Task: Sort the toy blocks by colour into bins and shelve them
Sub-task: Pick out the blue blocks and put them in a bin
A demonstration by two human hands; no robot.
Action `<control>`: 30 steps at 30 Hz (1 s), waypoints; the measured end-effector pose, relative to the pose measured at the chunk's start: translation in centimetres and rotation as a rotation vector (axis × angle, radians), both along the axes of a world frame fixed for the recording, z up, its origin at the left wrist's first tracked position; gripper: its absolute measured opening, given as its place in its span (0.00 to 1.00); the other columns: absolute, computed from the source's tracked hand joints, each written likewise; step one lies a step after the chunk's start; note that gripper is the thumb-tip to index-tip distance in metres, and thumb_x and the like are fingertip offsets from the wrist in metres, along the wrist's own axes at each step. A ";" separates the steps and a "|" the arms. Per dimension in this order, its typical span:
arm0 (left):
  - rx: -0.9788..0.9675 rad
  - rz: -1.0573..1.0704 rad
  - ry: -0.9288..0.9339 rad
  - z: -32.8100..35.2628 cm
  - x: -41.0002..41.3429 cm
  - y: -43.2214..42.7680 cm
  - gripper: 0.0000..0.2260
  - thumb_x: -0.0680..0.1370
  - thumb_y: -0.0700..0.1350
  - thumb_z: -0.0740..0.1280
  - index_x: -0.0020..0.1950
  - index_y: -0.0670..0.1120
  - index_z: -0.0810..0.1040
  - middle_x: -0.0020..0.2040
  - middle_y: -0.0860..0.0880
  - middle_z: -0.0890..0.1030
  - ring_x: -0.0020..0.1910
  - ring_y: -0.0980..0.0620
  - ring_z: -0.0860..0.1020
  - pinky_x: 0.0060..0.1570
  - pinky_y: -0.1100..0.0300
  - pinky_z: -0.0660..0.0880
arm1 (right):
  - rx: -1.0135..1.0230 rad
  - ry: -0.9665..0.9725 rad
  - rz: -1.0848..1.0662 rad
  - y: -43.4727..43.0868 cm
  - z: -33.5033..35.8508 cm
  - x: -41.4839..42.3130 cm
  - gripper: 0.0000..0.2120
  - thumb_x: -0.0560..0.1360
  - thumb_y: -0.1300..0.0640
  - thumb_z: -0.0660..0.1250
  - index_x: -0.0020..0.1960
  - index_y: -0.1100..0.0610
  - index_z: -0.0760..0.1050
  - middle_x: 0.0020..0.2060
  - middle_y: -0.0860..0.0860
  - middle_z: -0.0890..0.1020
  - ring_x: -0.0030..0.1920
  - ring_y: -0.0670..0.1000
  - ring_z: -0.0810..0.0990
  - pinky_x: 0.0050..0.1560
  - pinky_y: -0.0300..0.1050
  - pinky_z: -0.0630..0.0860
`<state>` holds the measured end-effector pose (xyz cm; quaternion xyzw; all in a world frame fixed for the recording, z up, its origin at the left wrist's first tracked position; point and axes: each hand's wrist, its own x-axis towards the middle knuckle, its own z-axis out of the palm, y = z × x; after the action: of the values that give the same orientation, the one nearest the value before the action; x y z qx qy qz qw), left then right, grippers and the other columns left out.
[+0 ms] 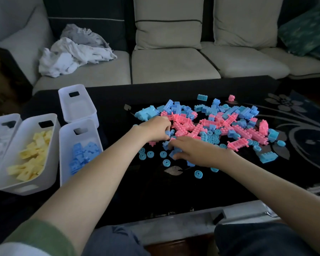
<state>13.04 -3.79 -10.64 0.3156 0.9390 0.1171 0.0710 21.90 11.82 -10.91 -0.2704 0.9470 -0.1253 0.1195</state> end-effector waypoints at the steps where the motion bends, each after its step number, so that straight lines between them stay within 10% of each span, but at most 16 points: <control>1: 0.020 0.002 0.003 -0.1 0.0 -0.1 0.06 0.74 0.43 0.68 0.47 0.41 0.75 0.49 0.50 0.72 0.45 0.50 0.73 0.44 0.57 0.71 | 0.043 0.030 0.026 0.0 -0.2 0.0 0.14 0.80 0.53 0.60 0.65 0.55 0.68 0.58 0.51 0.72 0.58 0.51 0.70 0.58 0.48 0.70; 17: 0.157 0.140 -0.082 1.5 0.9 -3.7 0.06 0.75 0.45 0.69 0.46 0.46 0.73 0.48 0.52 0.71 0.44 0.54 0.72 0.42 0.62 0.69 | -0.178 0.025 -0.156 -1.0 0.8 0.0 0.03 0.79 0.54 0.62 0.51 0.52 0.72 0.50 0.48 0.75 0.50 0.47 0.74 0.50 0.41 0.71; 30: 0.146 0.147 -0.070 1.5 2.1 -3.2 0.03 0.77 0.41 0.65 0.47 0.43 0.72 0.47 0.50 0.72 0.42 0.53 0.71 0.37 0.63 0.66 | -0.128 -0.093 -0.168 -2.6 0.3 1.4 0.11 0.78 0.52 0.63 0.59 0.54 0.72 0.56 0.50 0.74 0.56 0.51 0.73 0.56 0.45 0.70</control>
<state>15.12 -7.03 -9.18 0.2459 0.9455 0.2010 0.0718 23.28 9.23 -10.62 -0.1909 0.9499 -0.2076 0.1350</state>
